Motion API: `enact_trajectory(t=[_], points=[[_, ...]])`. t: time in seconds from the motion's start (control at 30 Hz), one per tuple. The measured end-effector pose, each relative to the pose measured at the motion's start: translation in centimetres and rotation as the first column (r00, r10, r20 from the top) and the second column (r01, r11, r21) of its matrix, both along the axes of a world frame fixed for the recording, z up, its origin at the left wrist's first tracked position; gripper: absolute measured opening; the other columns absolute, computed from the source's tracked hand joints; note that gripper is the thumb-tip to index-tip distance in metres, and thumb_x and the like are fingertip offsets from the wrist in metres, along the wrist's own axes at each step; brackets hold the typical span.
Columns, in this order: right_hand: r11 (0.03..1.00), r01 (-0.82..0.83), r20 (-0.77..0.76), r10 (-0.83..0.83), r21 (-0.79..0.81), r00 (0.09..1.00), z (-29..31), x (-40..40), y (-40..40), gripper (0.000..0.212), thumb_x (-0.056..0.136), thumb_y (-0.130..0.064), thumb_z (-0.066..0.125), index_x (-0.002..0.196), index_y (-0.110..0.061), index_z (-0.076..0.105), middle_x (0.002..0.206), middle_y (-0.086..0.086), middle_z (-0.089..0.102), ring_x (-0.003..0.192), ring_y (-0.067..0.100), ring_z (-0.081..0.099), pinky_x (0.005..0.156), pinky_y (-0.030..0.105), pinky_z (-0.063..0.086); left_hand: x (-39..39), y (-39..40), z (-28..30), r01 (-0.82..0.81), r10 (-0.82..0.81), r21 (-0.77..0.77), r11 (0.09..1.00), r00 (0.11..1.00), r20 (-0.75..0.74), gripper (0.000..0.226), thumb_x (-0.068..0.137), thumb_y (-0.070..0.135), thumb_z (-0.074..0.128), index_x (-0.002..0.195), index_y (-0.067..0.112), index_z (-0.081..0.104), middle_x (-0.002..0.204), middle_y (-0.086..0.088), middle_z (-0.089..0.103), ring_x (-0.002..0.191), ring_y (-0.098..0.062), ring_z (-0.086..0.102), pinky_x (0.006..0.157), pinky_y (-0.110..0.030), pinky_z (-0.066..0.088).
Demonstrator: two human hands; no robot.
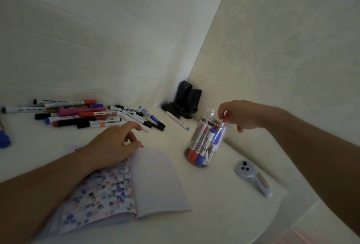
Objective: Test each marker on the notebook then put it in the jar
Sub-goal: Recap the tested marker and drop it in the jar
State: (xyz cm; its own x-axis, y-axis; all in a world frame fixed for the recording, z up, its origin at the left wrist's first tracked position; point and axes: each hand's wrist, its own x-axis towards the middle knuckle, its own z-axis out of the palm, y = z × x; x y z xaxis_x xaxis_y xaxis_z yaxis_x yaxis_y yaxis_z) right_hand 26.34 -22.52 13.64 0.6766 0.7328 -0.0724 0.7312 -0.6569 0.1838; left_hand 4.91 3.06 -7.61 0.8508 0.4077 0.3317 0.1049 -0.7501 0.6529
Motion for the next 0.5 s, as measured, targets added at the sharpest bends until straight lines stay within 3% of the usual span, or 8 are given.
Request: enact_trajectory(t=[0.07,0.13,0.2,0.33,0.5], points=[[0.989,0.087,-0.059,-0.08,0.121,0.995,-0.6,0.2,0.1,0.007,0.1,-0.024,0.063,0.098,-0.028,0.058,0.105,-0.005,0.07,0.059,0.015,0.075,0.064,0.033,0.056,0.1,0.0,0.0,0.003,-0.003,-0.005,1.0,1.0,0.01,0.037,0.094,0.044,0.066,0.127,0.043,0.049,0.098,0.02,0.069,0.095,-0.004,0.062,0.086,-0.037,0.055],[0.959,0.166,-0.11,-0.143,0.23,0.983,-1.2,0.5,0.1,0.009,0.097,-0.029,0.069,0.097,-0.024,0.062,0.102,-0.001,0.071,0.057,0.019,0.075,0.066,0.039,0.062,0.1,0.0,0.0,0.004,-0.004,-0.007,1.0,1.0,0.015,0.038,0.094,0.043,0.066,0.128,0.043,0.049,0.098,0.02,0.069,0.096,-0.004,0.062,0.086,-0.036,0.055],[0.946,0.184,-0.077,-0.17,0.267,0.983,-1.6,0.9,0.0,0.015,0.095,-0.033,0.073,0.091,-0.02,0.067,0.094,0.001,0.074,0.056,0.017,0.075,0.065,0.036,0.061,0.1,0.1,0.0,0.002,-0.002,-0.009,1.0,1.0,0.014,0.038,0.094,0.043,0.066,0.128,0.042,0.049,0.098,0.02,0.069,0.096,-0.004,0.061,0.086,-0.036,0.054],[0.957,0.199,-0.025,-0.198,0.211,0.98,-1.8,1.1,0.4,0.02,0.096,-0.033,0.072,0.084,-0.017,0.072,0.081,0.0,0.075,0.057,0.012,0.074,0.06,0.027,0.052,0.0,0.0,0.0,0.001,0.0,-0.014,1.0,1.0,0.006,0.036,0.096,0.042,0.065,0.128,0.043,0.048,0.1,0.02,0.068,0.098,-0.003,0.06,0.086,-0.032,0.053],[0.967,0.253,-0.104,-0.255,-0.03,0.961,-0.9,0.9,0.9,0.01,0.089,-0.027,0.078,0.083,-0.019,0.078,0.078,-0.004,0.079,0.059,0.009,0.07,0.056,0.022,0.05,0.1,0.1,0.0,-0.006,0.006,0.014,1.0,1.0,-0.008,0.035,0.097,0.039,0.065,0.127,0.042,0.049,0.101,0.022,0.067,0.099,-0.002,0.058,0.086,-0.029,0.052]])
